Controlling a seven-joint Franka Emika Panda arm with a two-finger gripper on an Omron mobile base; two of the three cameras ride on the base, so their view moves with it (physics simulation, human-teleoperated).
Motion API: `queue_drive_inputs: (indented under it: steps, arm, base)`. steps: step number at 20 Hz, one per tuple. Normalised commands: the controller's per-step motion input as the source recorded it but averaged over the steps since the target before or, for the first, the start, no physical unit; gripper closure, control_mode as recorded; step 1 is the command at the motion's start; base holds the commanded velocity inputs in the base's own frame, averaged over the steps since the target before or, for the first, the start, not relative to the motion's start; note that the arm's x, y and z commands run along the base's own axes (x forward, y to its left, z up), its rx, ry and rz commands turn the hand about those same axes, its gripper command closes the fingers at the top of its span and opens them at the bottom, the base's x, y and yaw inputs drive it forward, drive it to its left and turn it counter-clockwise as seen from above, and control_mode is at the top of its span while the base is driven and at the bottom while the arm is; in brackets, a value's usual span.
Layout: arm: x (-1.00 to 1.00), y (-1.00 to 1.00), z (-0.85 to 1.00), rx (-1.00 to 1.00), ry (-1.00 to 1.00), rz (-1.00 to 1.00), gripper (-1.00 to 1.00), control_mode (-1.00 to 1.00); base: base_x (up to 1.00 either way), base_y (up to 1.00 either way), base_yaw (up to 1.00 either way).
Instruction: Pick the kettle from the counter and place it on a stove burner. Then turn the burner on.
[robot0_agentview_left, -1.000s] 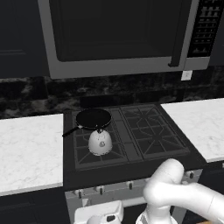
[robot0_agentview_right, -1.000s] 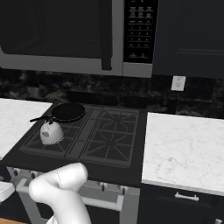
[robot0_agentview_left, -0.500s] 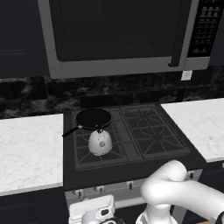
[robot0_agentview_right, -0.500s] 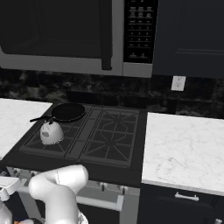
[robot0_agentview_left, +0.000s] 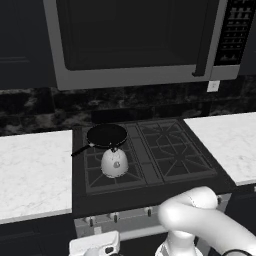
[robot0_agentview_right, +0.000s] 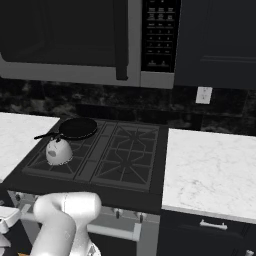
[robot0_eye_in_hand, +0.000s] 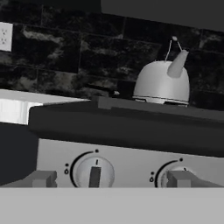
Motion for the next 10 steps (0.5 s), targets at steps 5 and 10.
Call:
queue_drive_inputs:
  steps: [5, 10]
  arm:
    - [0.33, 0.1, -0.21, 0.0, -0.02, 0.0, -1.0, -1.0]
    - [0.49, 0.0, 0.0, 0.0, 0.0, 0.0, -1.0, -1.0]
  base:
    - [0.0, 0.0, 0.0]
    - [0.0, 0.0, 0.0]
